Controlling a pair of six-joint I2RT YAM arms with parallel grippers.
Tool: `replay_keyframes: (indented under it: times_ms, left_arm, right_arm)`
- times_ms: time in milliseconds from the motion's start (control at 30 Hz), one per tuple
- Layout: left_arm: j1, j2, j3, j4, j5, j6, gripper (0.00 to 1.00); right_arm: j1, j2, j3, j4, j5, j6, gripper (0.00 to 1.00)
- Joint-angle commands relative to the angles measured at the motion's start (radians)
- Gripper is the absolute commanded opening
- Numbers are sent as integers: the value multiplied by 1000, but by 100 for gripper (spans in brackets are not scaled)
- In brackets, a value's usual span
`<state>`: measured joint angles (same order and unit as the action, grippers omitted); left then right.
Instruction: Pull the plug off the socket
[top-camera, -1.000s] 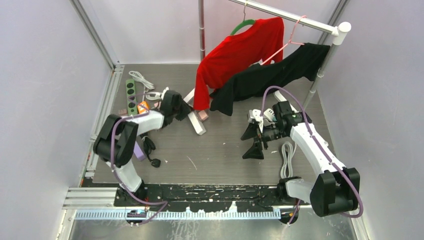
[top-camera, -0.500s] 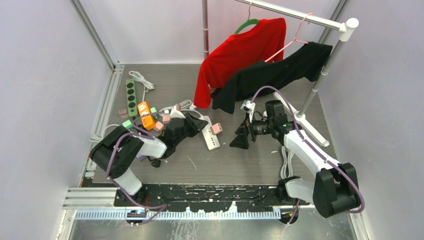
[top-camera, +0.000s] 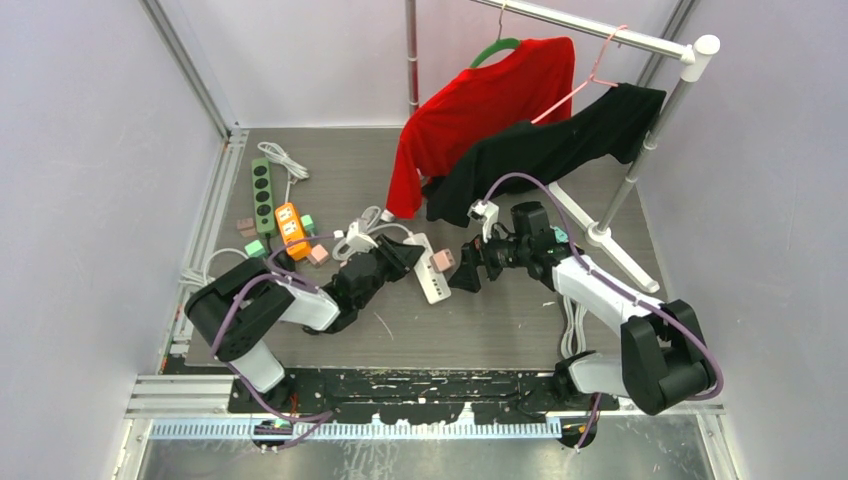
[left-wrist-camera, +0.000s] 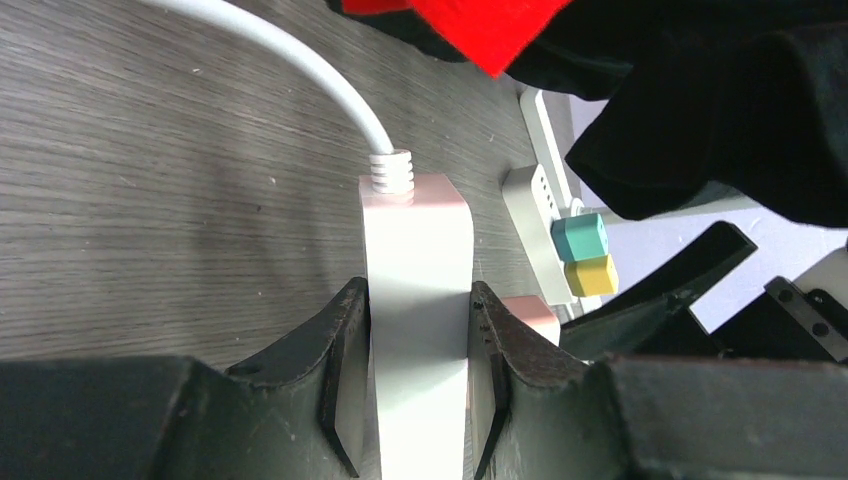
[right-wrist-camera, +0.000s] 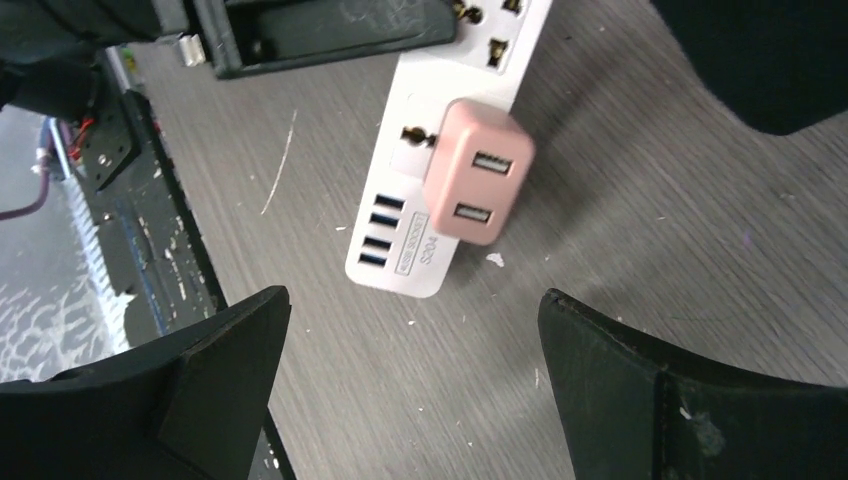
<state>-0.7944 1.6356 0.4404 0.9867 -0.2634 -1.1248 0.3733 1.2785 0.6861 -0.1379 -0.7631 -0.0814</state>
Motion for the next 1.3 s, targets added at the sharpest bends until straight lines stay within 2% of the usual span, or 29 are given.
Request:
replay_keyframes:
  times_ms: [0, 167, 400, 533, 733, 800, 867, 967, 1133, 1267]
  left_arm:
    - [-50, -41, 32, 160, -36, 42, 0]
    - [-102, -97, 23, 149, -86, 139, 0]
    - [-137, -115, 39, 150, -80, 229, 0]
    - [-146, -94, 43, 178, -76, 241, 0]
    - [-147, -68, 47, 202, -56, 236, 2]
    - [-147, -64, 59, 186, -25, 237, 7]
    - [-147, -58, 77, 153, 24, 240, 18]
    - [-146, -39, 102, 109, 107, 244, 37]
    - [-146, -24, 98, 119, 264, 331, 58]
    - [-146, -86, 61, 66, 316, 443, 74]
  right_arm:
    - [25, 15, 3, 111, 99, 73, 100]
    - [30, 30, 4, 158, 119, 136, 99]
    - [32, 65, 18, 147, 93, 156, 97]
    - [33, 70, 25, 138, 63, 149, 78]
    - [34, 72, 54, 73, 14, 92, 38]
    - [33, 71, 76, 17, 12, 46, 29]
    - [34, 64, 92, -46, 9, -11, 24]
    - [33, 45, 126, -174, 26, -148, 23]
    - [30, 37, 244, -573, 66, -573, 23]
    - [29, 52, 268, -751, 115, -778, 22]
